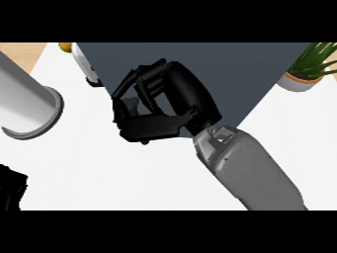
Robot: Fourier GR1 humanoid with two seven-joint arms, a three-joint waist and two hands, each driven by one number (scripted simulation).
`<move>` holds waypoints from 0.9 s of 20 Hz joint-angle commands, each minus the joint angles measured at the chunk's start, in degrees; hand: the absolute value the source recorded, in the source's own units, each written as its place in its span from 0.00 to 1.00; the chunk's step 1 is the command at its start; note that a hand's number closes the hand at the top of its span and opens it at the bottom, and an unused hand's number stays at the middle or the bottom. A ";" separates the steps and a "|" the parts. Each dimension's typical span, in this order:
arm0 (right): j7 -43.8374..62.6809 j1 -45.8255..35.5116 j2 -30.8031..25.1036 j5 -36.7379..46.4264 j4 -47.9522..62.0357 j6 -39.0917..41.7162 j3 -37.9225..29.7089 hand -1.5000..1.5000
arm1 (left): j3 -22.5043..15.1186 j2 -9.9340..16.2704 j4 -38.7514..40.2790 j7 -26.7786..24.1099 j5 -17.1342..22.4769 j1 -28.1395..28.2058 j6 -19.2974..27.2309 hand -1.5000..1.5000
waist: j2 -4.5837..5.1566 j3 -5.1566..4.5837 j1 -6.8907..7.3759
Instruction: Pick up the bottled water, place it into the cabinet and close the cabinet
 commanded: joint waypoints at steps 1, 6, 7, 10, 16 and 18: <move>-7.54 -4.05 -0.78 -3.44 13.83 7.59 -7.26 1.00 | 2.08 0.29 2.27 -0.01 0.21 -1.11 -1.69 1.00 | 0.22 0.07 -0.74; -10.44 -5.39 -4.44 -4.07 19.75 11.23 -10.98 1.00 | 1.14 0.12 0.47 -0.06 -0.46 1.32 -2.63 1.00 | 0.40 0.07 0.00; -10.21 -8.25 -3.48 -4.49 21.77 11.24 -11.75 1.00 | 1.47 0.57 0.87 2.12 0.46 -1.92 -1.49 1.00 | 0.69 0.07 0.06; -10.92 -8.09 -5.74 -4.92 22.44 12.72 -13.07 1.00 | 1.04 0.88 -0.70 1.88 -0.13 -0.52 -2.24 1.00 | 0.74 0.08 0.75; -13.87 -6.52 -7.64 -5.10 23.50 15.34 -13.31 1.00 | 0.02 -0.75 -0.33 2.76 -0.30 -3.24 -0.64 1.00 | 1.26 0.04 0.54; -15.54 -4.71 -8.88 -5.79 23.42 17.55 -13.46 1.00 | 0.46 -0.80 -0.65 2.41 -0.07 -3.19 -0.86 1.00 | 1.20 0.07 0.54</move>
